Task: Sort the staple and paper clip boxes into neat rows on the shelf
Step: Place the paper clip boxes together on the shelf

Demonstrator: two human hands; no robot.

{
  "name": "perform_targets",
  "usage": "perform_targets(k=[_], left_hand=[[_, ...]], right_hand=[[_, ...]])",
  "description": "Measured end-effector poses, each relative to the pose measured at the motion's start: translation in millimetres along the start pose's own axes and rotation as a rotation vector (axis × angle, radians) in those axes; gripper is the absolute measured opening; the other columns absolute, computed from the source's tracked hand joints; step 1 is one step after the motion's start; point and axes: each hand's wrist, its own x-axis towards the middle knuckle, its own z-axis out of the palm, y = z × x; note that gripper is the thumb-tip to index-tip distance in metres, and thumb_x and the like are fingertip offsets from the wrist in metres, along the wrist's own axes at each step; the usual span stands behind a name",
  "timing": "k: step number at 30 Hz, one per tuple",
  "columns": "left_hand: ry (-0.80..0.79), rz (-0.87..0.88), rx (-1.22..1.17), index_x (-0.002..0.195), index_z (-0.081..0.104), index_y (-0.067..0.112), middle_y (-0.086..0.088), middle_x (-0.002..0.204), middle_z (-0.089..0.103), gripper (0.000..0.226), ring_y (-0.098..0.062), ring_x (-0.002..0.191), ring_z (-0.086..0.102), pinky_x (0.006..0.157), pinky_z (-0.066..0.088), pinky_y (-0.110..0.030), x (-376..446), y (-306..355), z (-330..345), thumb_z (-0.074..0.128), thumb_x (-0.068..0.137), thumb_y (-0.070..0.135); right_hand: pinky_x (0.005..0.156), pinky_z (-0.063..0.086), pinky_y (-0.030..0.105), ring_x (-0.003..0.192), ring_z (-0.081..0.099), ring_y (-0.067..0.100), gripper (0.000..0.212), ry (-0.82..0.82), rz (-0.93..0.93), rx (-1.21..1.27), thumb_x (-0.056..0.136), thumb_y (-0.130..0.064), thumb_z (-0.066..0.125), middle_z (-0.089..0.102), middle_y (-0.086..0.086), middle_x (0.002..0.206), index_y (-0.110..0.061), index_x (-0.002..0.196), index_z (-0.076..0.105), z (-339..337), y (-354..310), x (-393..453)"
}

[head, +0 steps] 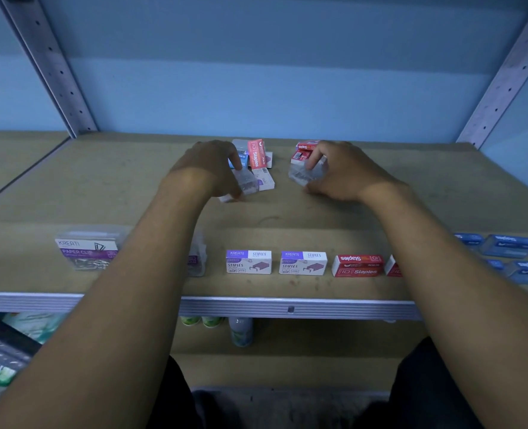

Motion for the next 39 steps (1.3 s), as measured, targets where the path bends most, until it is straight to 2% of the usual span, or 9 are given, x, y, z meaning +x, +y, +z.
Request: perform_targets(k=[5, 11, 14, 17, 21, 24, 29, 33, 39], left_hand=[[-0.02, 0.008, -0.044, 0.102, 0.063, 0.029, 0.005, 0.116, 0.058, 0.043, -0.016, 0.097, 0.05, 0.072, 0.039, -0.027, -6, 1, -3, 0.085, 0.066, 0.035], [-0.029, 0.012, -0.132, 0.093, 0.071, 0.03, 0.009, 0.105, 0.061, 0.041, -0.014, 0.094, 0.055, 0.072, 0.04, -0.027, -21, 6, -12, 0.075, 0.063, 0.057], [-0.019, 0.012, -0.229, 0.087, 0.074, 0.026, 0.008, 0.093, 0.067, 0.041, -0.012, 0.084, 0.06, 0.065, 0.043, -0.026, -32, 12, -19, 0.073, 0.062, 0.059], [0.011, 0.032, -0.317, 0.082, 0.076, 0.02, 0.0, 0.087, 0.073, 0.032, -0.018, 0.081, 0.066, 0.064, 0.043, -0.027, -37, 14, -19, 0.074, 0.07, 0.049], [-0.001, 0.037, -0.394, 0.079, 0.074, 0.014, -0.003, 0.082, 0.074, 0.031, -0.018, 0.071, 0.07, 0.066, 0.047, -0.027, -41, 15, -17, 0.072, 0.076, 0.045], [-0.053, 0.031, -0.454, 0.08, 0.075, 0.015, -0.004, 0.086, 0.075, 0.025, -0.02, 0.073, 0.074, 0.076, 0.058, -0.034, -41, 13, -15, 0.073, 0.077, 0.04], [-0.086, 0.012, -0.518, 0.082, 0.078, 0.019, -0.004, 0.092, 0.076, 0.019, -0.022, 0.083, 0.075, 0.084, 0.061, -0.038, -41, 5, -16, 0.075, 0.078, 0.038], [-0.096, 0.034, -0.513, 0.083, 0.078, 0.022, 0.003, 0.089, 0.076, 0.014, -0.02, 0.084, 0.074, 0.085, 0.06, -0.037, -42, 3, -16, 0.073, 0.08, 0.035], [-0.091, 0.038, -0.5, 0.084, 0.079, 0.026, 0.008, 0.091, 0.075, 0.01, -0.019, 0.087, 0.074, 0.089, 0.058, -0.04, -41, -2, -15, 0.071, 0.081, 0.031]], right_hand=[[0.06, 0.037, 0.019, 0.096, 0.056, 0.014, 0.033, -0.012, 0.07, 0.071, 0.077, -0.043, 0.076, 0.062, -0.003, 0.115, -0.03, 0.105, 0.066, -9, -1, -6], [0.079, 0.055, 0.026, 0.093, 0.068, 0.01, 0.038, -0.005, 0.128, 0.202, 0.073, -0.064, 0.072, 0.072, -0.012, 0.105, -0.03, 0.089, 0.077, -23, -8, -19], [0.09, 0.06, 0.041, 0.077, 0.077, 0.018, 0.027, -0.025, 0.16, 0.333, 0.074, -0.042, 0.068, 0.077, -0.002, 0.094, -0.02, 0.087, 0.079, -29, -12, -26], [0.093, 0.058, 0.039, 0.072, 0.078, 0.023, 0.027, -0.047, 0.212, 0.399, 0.083, -0.025, 0.063, 0.077, 0.011, 0.097, -0.006, 0.097, 0.077, -34, -15, -31], [0.079, 0.064, 0.032, 0.081, 0.079, 0.022, 0.02, -0.09, 0.259, 0.552, 0.089, -0.023, 0.065, 0.079, 0.005, 0.101, -0.012, 0.096, 0.079, -40, -14, -39], [0.081, 0.063, 0.035, 0.085, 0.078, 0.021, 0.018, -0.117, 0.26, 0.62, 0.09, -0.021, 0.065, 0.079, 0.007, 0.103, -0.011, 0.096, 0.078, -40, -8, -43], [0.081, 0.064, 0.037, 0.079, 0.077, 0.018, 0.019, -0.159, 0.219, 0.532, 0.093, -0.023, 0.062, 0.079, 0.002, 0.098, -0.018, 0.101, 0.079, -43, -3, -47], [0.071, 0.062, 0.023, 0.072, 0.073, 0.011, 0.018, -0.162, 0.168, 0.457, 0.096, -0.02, 0.061, 0.077, 0.001, 0.098, -0.023, 0.103, 0.078, -43, -3, -50], [0.083, 0.063, 0.033, 0.084, 0.076, 0.019, 0.018, -0.173, 0.14, 0.429, 0.097, -0.02, 0.061, 0.077, 0.003, 0.101, -0.026, 0.103, 0.077, -40, -5, -50]])
